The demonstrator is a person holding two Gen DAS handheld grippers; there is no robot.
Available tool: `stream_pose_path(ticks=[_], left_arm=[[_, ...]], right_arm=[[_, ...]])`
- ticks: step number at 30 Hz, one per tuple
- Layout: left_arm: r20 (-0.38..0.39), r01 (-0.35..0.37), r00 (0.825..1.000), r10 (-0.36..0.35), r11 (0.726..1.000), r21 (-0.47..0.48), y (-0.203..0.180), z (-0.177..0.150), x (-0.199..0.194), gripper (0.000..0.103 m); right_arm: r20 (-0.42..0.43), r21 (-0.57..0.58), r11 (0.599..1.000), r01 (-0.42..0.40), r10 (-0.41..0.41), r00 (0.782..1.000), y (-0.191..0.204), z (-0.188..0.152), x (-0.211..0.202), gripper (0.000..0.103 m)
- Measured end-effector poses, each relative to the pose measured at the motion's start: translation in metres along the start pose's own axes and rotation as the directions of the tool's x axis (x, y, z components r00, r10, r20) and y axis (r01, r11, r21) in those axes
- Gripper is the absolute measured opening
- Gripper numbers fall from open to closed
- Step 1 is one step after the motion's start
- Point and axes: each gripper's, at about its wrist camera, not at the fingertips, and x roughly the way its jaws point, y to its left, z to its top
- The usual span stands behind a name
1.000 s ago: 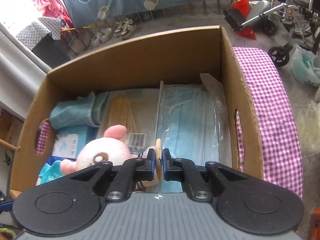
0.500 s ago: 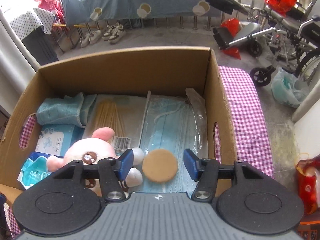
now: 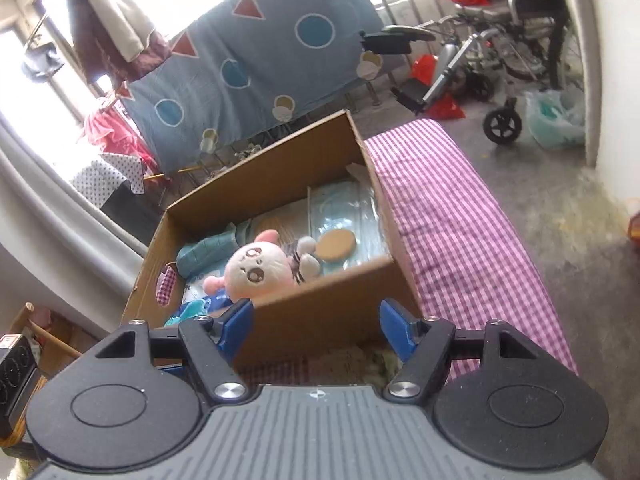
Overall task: Organize soft objects
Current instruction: 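Move the right gripper down to the green scrunchie and grasp it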
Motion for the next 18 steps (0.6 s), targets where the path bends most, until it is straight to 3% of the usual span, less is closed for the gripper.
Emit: stream_pose_path(ticks=[3,7,15,18], left_arm=[[-0.085,-0.002,0.996,0.008,0.998,0.066,-0.015,-0.002,0.037,0.094],[-0.137,-0.02,0.99,0.043,0.987,0.159,-0.03,-0.004,0.073,0.088],[-0.234,-0.012,0.969,0.076,0.965,0.263,-0.042,-0.002,0.125,0.089],[-0.249,-0.029,0.963,0.099,0.962,0.272,-0.041,-0.004,0.137,0.087]], right_arm=[[-0.02,0.082,0.996,0.031,-0.03,0.999,-0.028,-0.022,0.007,0.071],[-0.052,0.107,0.99,0.095,-0.09,0.995,-0.049,-0.042,0.025,0.062],[-0.096,-0.057,0.984,0.166,-0.171,0.981,-0.043,-0.058,0.055,0.053],[-0.101,-0.128,0.975,0.184,-0.197,0.975,-0.039,-0.06,0.065,0.042]])
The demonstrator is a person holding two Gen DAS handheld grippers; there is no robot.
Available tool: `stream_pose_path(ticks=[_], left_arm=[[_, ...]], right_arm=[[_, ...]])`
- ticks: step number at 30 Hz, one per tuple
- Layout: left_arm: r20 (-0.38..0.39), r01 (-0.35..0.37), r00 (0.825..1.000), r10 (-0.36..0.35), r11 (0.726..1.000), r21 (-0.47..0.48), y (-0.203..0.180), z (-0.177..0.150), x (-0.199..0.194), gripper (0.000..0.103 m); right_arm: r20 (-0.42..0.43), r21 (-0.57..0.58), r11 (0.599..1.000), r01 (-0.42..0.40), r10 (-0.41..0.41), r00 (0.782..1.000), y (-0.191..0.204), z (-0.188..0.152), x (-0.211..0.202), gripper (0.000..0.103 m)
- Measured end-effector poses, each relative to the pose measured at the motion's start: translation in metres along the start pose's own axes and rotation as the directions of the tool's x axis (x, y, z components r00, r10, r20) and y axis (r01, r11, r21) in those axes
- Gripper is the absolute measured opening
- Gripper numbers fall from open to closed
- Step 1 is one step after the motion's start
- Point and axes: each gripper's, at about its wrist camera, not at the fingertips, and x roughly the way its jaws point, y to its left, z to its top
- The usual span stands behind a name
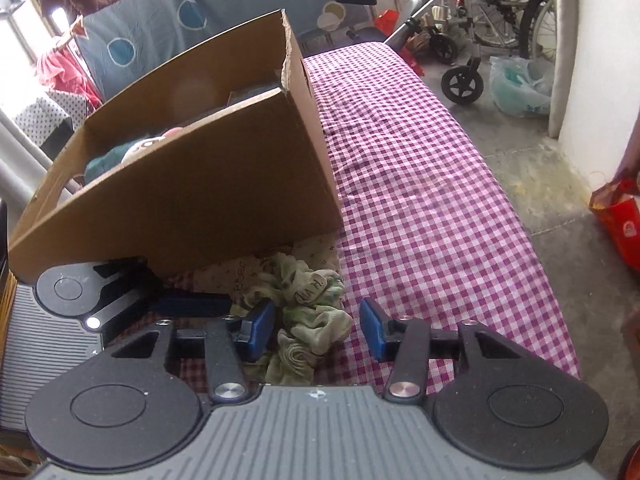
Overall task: Organize soft objects
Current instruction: 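Move the right gripper down to the green scrunchie and grasp it, then lift the scrunchie with the right gripper and drop it into the box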
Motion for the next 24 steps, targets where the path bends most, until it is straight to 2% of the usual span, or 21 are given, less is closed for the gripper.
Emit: stream_pose_path(ticks=[1,3,6,8,12,16,20,24], left_arm=[[0.0,-0.007,1.0,0.007,1.0,0.002,0.0,0.0,0.002,0.085],[0.008,-0.021,1.0,0.021,1.0,0.007,0.001,0.0,0.003,0.076],[0.026,-0.014,1.0,0.014,1.0,-0.006,0.003,0.001,0.0,0.063],[0.03,-0.003,1.0,0.003,1.0,-0.023,0.005,0.001,-0.004,0.061],[0.072,0.004,0.997,-0.001,0.999,-0.043,0.005,0.001,-0.021,0.06],[0.158,0.01,0.987,0.0,0.998,-0.063,0.006,-0.002,-0.055,0.06],[0.259,0.011,0.966,0.015,0.995,-0.101,0.015,-0.008,-0.102,0.06],[0.343,-0.001,0.938,0.053,0.988,-0.152,0.036,-0.01,-0.149,0.06]], right_arm=[[-0.003,-0.015,1.0,0.004,-0.004,1.0,0.001,0.0,0.002,0.039],[-0.007,-0.025,1.0,0.002,-0.002,1.0,0.001,-0.001,0.004,0.026],[0.001,-0.02,1.0,-0.006,0.006,1.0,-0.001,-0.001,0.003,0.021],[0.014,-0.013,1.0,-0.009,0.01,1.0,0.001,0.0,-0.002,0.019],[0.054,-0.027,1.0,-0.015,0.016,0.998,0.012,0.002,-0.024,0.019],[0.109,-0.071,0.997,-0.023,0.03,0.994,0.032,0.007,-0.053,0.019],[0.175,-0.133,0.99,-0.04,0.063,0.983,0.06,0.018,-0.087,0.019],[0.231,-0.22,0.972,-0.084,0.135,0.964,0.093,0.041,-0.112,0.019]])
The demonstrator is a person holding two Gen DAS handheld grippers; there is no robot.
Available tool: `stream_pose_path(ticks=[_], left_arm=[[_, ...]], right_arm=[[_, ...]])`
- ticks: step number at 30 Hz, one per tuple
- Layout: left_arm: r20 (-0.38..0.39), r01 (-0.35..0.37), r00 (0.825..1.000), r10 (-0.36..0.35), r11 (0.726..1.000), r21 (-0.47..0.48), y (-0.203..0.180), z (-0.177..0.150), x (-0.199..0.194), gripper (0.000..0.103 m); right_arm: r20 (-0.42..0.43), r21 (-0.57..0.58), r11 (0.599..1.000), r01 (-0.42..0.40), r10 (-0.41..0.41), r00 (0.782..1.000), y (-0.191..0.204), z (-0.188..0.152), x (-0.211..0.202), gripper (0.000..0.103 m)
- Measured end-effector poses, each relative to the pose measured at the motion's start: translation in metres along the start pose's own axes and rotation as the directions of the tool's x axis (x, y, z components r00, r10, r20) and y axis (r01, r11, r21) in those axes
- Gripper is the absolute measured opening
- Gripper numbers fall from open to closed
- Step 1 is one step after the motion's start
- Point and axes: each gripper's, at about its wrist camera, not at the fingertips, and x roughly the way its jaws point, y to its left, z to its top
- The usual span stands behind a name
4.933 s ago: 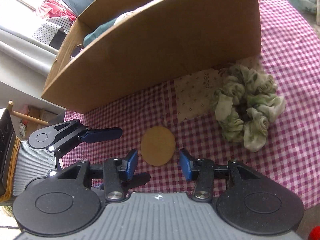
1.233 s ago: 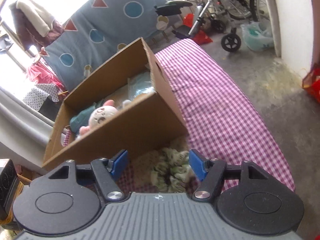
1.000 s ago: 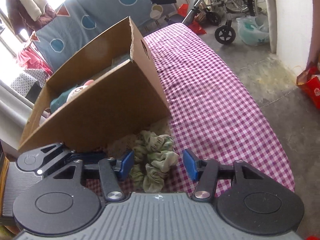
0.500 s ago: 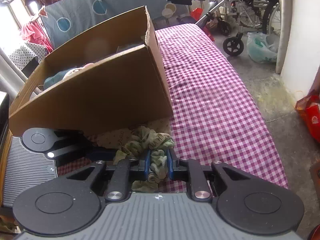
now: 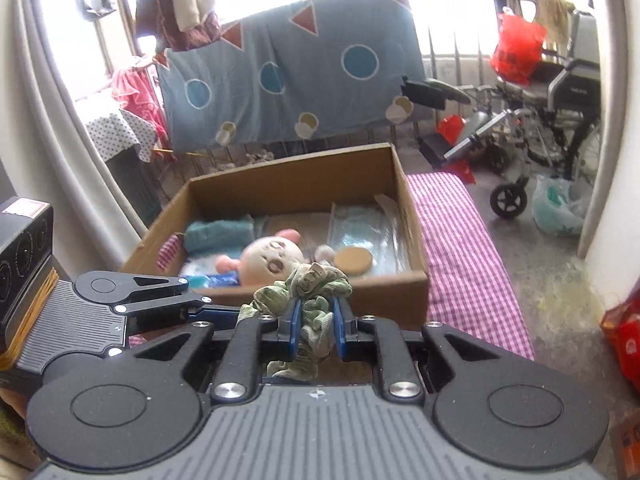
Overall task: Organize soft objects
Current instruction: 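Lift the scrunchie with the right gripper and drop it into the box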
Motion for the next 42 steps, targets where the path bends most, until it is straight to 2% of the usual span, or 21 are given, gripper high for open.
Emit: stream_pose_path(ticks=[4,8,13,16,20,23,26,29,32,33,35,39,42], left_arm=[[0.062,-0.053,0.997,0.055,0.998,-0.037,0.032,0.024,-0.029,0.061],[0.056,-0.121,0.991,0.126,0.99,-0.076,0.075,0.048,-0.03,0.061],[-0.09,-0.179,0.982,0.165,0.967,-0.179,0.145,0.074,0.01,0.061],[-0.163,-0.2,0.973,0.166,0.954,-0.223,0.183,0.081,0.044,0.06],[-0.256,-0.217,0.954,0.155,0.947,-0.237,0.218,0.077,0.087,0.061],[-0.312,-0.219,0.94,0.139,0.946,-0.24,0.229,0.069,0.115,0.061],[-0.355,-0.224,0.926,0.126,0.941,-0.252,0.237,0.062,0.135,0.063],[-0.377,-0.242,0.917,0.132,0.935,-0.261,0.242,0.059,0.139,0.074],[-0.364,-0.261,0.918,0.157,0.93,-0.258,0.241,0.063,0.128,0.09],[-0.352,-0.269,0.921,0.167,0.927,-0.262,0.24,0.065,0.121,0.092],[-0.326,-0.275,0.928,0.18,0.921,-0.277,0.242,0.072,0.111,0.094],[-0.264,-0.291,0.94,0.216,0.91,-0.294,0.235,0.085,0.076,0.096],[-0.201,-0.307,0.945,0.256,0.91,-0.281,0.22,0.092,0.04,0.099]], right_arm=[[0.041,-0.094,0.993,-0.078,0.082,0.996,0.026,0.046,0.015,0.019],[0.012,-0.11,0.982,-0.152,0.154,0.988,0.038,0.096,0.063,0.018],[-0.142,0.032,0.966,-0.255,0.257,0.956,0.022,0.149,0.168,0.018],[-0.213,0.087,0.966,-0.242,0.256,0.943,0.011,0.161,0.226,0.018],[-0.293,0.119,0.972,-0.202,0.229,0.928,-0.005,0.162,0.287,0.019],[-0.345,0.11,0.981,-0.157,0.186,0.92,-0.015,0.152,0.317,0.019],[-0.403,0.116,0.986,-0.124,0.161,0.901,-0.024,0.139,0.339,0.02],[-0.446,0.103,0.991,-0.086,0.124,0.886,-0.028,0.13,0.35,0.023],[-0.456,0.11,0.991,-0.075,0.118,0.882,-0.029,0.128,0.349,0.036],[-0.446,0.109,0.991,-0.076,0.117,0.887,-0.028,0.131,0.343,0.048],[-0.411,0.102,0.992,-0.07,0.106,0.906,-0.026,0.137,0.331,0.062],[-0.335,0.109,0.99,-0.091,0.123,0.934,-0.027,0.154,0.295,0.063],[-0.263,0.13,0.986,-0.109,0.14,0.955,-0.028,0.159,0.25,0.068]])
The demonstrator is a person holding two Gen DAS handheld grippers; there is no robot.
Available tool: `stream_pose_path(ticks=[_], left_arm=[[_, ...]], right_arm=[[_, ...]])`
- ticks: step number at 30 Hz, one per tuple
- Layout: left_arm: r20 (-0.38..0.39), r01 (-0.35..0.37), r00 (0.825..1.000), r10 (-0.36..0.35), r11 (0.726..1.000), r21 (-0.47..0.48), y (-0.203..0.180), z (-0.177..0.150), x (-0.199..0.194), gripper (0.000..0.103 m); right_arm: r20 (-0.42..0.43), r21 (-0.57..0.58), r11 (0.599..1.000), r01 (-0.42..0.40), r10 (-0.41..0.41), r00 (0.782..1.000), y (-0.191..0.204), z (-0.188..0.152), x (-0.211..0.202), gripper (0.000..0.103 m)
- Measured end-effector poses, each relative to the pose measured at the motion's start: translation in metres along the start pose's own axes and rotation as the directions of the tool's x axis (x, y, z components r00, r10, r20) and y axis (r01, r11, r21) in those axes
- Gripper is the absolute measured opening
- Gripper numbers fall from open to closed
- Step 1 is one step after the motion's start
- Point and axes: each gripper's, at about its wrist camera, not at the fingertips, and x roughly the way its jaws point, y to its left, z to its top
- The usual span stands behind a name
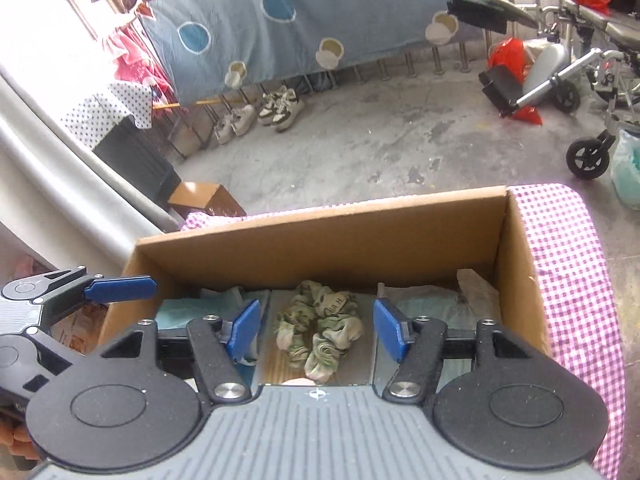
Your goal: Organize soft objects
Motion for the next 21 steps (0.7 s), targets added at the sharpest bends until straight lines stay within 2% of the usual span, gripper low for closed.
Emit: stream_pose_path(ticks=[2,5,6,7,9,11,13,16,19,21], left_arm=[[0.057,-0.015,0.998,0.014,1.0,0.006,-0.005,-0.004,-0.027,0.102],[0.122,-0.047,0.992,0.046,0.999,0.006,-0.013,-0.016,-0.064,0.103],[0.131,-0.064,0.989,0.063,0.998,0.003,-0.016,-0.022,-0.075,0.103],[0.137,-0.082,0.987,0.082,0.997,-0.002,-0.019,-0.029,-0.084,0.103],[0.146,-0.116,0.982,0.118,0.993,-0.021,-0.024,-0.043,-0.1,0.103],[0.179,-0.177,0.966,0.185,0.982,-0.059,-0.032,-0.061,-0.113,0.103],[0.199,-0.236,0.948,0.247,0.969,-0.075,-0.04,-0.077,-0.118,0.103],[0.192,-0.277,0.937,0.292,0.956,-0.102,-0.052,-0.096,-0.12,0.103],[0.182,-0.322,0.921,0.346,0.935,-0.148,-0.062,-0.106,-0.11,0.103],[0.174,-0.333,0.916,0.362,0.926,-0.176,-0.064,-0.111,-0.104,0.103]], right_arm=[[0.055,0.0,1.0,-0.006,0.006,0.998,0.006,-0.009,-0.034,0.071],[0.141,-0.004,0.999,-0.036,0.036,0.989,0.016,-0.032,-0.087,0.088],[0.175,-0.005,0.999,-0.046,0.046,0.984,0.019,-0.041,-0.103,0.099],[0.209,-0.008,0.998,-0.055,0.055,0.976,0.023,-0.05,-0.117,0.103],[0.276,-0.022,0.998,-0.063,0.066,0.959,0.031,-0.072,-0.143,0.103],[0.308,-0.038,0.998,-0.048,0.058,0.95,0.038,-0.091,-0.158,0.103],[0.342,-0.05,0.999,-0.003,0.02,0.939,0.046,-0.112,-0.167,0.103],[0.371,-0.058,0.988,0.144,-0.112,0.922,0.06,-0.138,-0.169,0.103],[0.401,-0.083,0.951,0.298,-0.242,0.884,0.077,-0.156,-0.161,0.103],[0.423,-0.103,0.928,0.357,-0.284,0.861,0.088,-0.164,-0.157,0.103]])
